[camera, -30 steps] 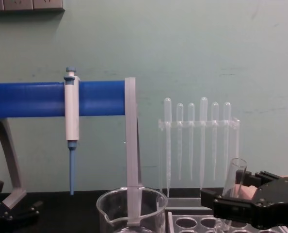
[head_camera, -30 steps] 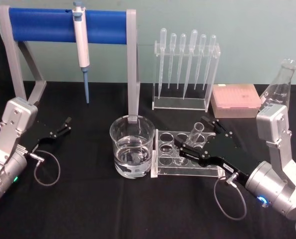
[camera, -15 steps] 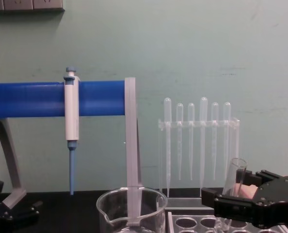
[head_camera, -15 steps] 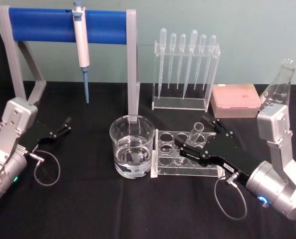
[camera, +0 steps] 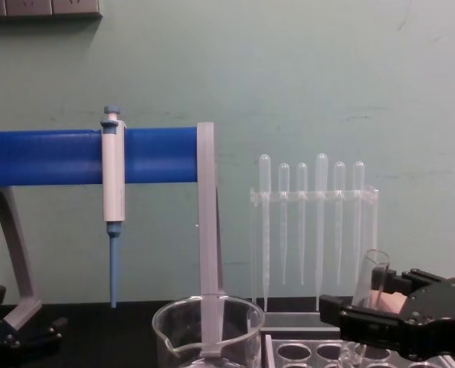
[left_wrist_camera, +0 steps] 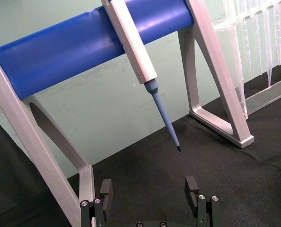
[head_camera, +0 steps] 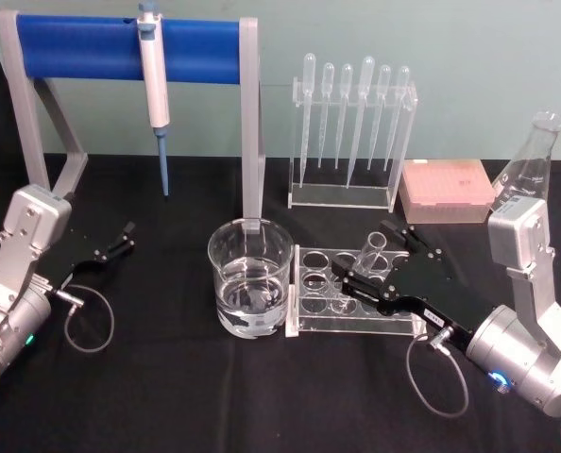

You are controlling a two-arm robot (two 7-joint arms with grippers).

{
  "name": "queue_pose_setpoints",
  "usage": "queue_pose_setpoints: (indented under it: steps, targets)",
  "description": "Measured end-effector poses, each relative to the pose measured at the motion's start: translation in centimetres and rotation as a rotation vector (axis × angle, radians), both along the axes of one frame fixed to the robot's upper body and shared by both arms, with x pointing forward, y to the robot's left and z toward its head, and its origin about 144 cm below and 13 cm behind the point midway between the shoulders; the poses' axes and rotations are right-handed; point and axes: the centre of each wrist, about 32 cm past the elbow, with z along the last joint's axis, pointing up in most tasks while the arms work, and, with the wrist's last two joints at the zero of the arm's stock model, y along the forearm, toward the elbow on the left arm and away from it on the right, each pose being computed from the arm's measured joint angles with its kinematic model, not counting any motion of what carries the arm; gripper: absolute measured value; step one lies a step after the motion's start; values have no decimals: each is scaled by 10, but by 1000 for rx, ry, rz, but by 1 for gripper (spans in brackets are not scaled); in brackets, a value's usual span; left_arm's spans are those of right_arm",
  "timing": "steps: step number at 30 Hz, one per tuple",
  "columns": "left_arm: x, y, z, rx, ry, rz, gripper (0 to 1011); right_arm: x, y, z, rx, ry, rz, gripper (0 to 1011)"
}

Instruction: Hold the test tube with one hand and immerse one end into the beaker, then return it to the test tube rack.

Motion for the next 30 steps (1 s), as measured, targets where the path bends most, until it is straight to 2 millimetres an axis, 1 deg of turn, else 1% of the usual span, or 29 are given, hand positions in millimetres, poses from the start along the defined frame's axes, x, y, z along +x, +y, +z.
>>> queue_pose_setpoints:
  steps: [2, 4, 5, 7, 8, 9, 12, 13, 16, 17, 19, 20, 21, 23, 25, 30]
  targets:
    - [0, 0, 0, 0, 0, 0, 1000, 0, 0, 0, 0, 0, 0, 927]
    - [0, 0, 0, 0, 0, 0, 1000, 0, 0, 0, 0, 0, 0, 852]
    - [0, 0, 0, 0, 0, 0, 1000, 0, 0, 0, 0, 0, 0, 837]
    - [0, 0, 0, 0, 0, 0, 1000, 0, 0, 0, 0, 0, 0, 760]
    - [0, 0, 0, 0, 0, 0, 1000, 0, 0, 0, 0, 0, 0, 742]
    - [0, 0, 0, 0, 0, 0, 1000, 0, 0, 0, 0, 0, -1, 684]
    - [0, 0, 0, 0, 0, 0, 1000, 0, 0, 0, 0, 0, -1, 627]
    - [0, 0, 0, 0, 0, 0, 1000, 0, 0, 0, 0, 0, -1, 565]
    - [0, 0, 0, 0, 0, 0, 1000, 0, 0, 0, 0, 0, -1, 507]
    - [0, 0, 0, 0, 0, 0, 1000, 0, 0, 0, 0, 0, -1, 448]
    - [0, 0, 0, 0, 0, 0, 1000, 0, 0, 0, 0, 0, -1, 400]
    - [0, 0, 0, 0, 0, 0, 1000, 0, 0, 0, 0, 0, -1, 341]
    - [0, 0, 0, 0, 0, 0, 1000, 0, 0, 0, 0, 0, -1, 321]
    - [0, 0, 0, 0, 0, 0, 1000, 0, 0, 0, 0, 0, -1, 250]
    - [0, 0, 0, 0, 0, 0, 1000, 0, 0, 0, 0, 0, -1, 227]
    - [0, 0, 0, 0, 0, 0, 1000, 0, 0, 0, 0, 0, -1, 227]
